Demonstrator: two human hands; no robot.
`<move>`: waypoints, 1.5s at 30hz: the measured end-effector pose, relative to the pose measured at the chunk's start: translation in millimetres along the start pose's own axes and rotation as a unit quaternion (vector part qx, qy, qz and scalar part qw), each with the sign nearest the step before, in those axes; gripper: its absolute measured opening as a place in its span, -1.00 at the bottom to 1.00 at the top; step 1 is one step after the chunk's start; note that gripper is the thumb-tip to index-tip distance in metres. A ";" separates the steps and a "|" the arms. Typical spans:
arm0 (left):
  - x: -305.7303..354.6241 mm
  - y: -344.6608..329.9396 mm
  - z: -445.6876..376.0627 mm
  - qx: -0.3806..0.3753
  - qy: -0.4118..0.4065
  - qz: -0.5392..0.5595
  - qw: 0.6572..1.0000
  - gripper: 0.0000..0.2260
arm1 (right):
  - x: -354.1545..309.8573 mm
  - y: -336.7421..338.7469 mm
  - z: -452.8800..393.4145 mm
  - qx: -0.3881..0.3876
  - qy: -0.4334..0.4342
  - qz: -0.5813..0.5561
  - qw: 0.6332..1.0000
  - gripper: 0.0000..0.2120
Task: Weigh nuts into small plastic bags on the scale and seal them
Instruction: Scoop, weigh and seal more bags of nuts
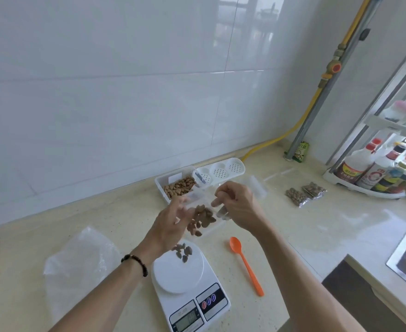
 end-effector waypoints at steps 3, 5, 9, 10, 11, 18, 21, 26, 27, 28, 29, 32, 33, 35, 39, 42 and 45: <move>-10.2 9.2 1.2 0.028 0.013 -0.002 1.000 -0.83 | -13.0 -2.0 0.2 -0.008 0.016 -0.015 1.000 -0.82; -13.2 13.3 0.8 0.046 0.009 -0.013 0.999 -0.79 | -18.3 -5.2 -0.4 -0.008 0.026 -0.017 0.999 -0.84; -16.0 17.8 -1.3 0.064 0.004 0.022 0.998 -0.77 | -12.2 -17.9 -3.6 -0.068 0.025 0.040 0.997 -0.78; -17.4 18.9 -1.6 0.065 0.007 0.034 0.997 -0.78 | -9.5 -21.3 -4.5 -0.080 0.023 0.075 0.994 -0.73; -19.6 19.9 -1.7 0.064 0.011 0.043 0.997 -0.79 | -7.5 -23.9 -5.5 -0.082 0.024 0.092 0.992 -0.76; -61.5 14.3 5.3 -0.060 0.067 -0.023 0.996 -0.84 | 38.8 -23.7 -9.4 0.017 -0.062 -0.102 0.993 -0.87; -87.8 3.8 9.2 -0.094 0.082 -0.067 0.990 -0.86 | 79.3 -26.5 -6.2 0.052 -0.130 -0.147 0.979 -0.88; -102.4 -15.2 6.0 -0.062 0.089 -0.120 0.987 -0.90 | 137.4 -29.0 0.0 0.093 -0.210 -0.111 0.967 -0.89; -103.6 -18.8 5.2 -0.049 0.084 -0.138 0.986 -0.90 | 145.3 -28.1 -0.7 0.096 -0.215 -0.090 0.968 -0.89; -105.0 -22.4 5.0 -0.036 0.080 -0.154 0.984 -0.89 | 152.6 -27.4 -2.3 0.096 -0.217 -0.069 0.969 -0.90; -106.7 -25.7 5.4 -0.022 0.078 -0.171 0.982 -0.89 | 159.3 -27.4 -4.3 0.091 -0.217 -0.047 0.971 -0.90; -112.3 -34.7 8.7 0.016 0.069 -0.224 0.972 -0.85 | 173.6 -27.9 -9.7 0.081 -0.220 0.013 0.972 -0.94; -114.4 -37.1 10.4 0.029 0.065 -0.240 0.968 -0.82 | 175.9 -27.7 -10.8 0.081 -0.220 0.031 0.972 -0.89; -116.2 -39.9 15.0 0.048 0.056 -0.276 0.958 -0.76 | 174.9 -27.0 -12.2 0.073 -0.207 0.080 0.972 -0.76; -109.4 -39.6 37.1 0.086 0.023 -0.359 0.929 -0.67 | 168.0 -27.4 -5.1 0.057 -0.115 0.213 0.969 -0.58; -106.5 -44.4 70.4 0.099 0.031 -0.389 0.915 -0.56 | 161.8 -34.5 10.2 0.037 -0.012 0.285 0.958 -0.54; -109.8 -57.5 106.5 0.078 0.072 -0.425 0.899 -0.47 | 161.9 -40.7 25.8 -0.003 0.058 0.351 0.934 -0.46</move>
Point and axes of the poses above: each hand's wrist, its own z-axis away from the middle knuckle, its own y-axis out of the back of the hand, x = y × z, the point moved 5 cm from there along -z, towards the middle knuckle, and after that the axes turned 11 degrees about -z, right-handed, at the moved point
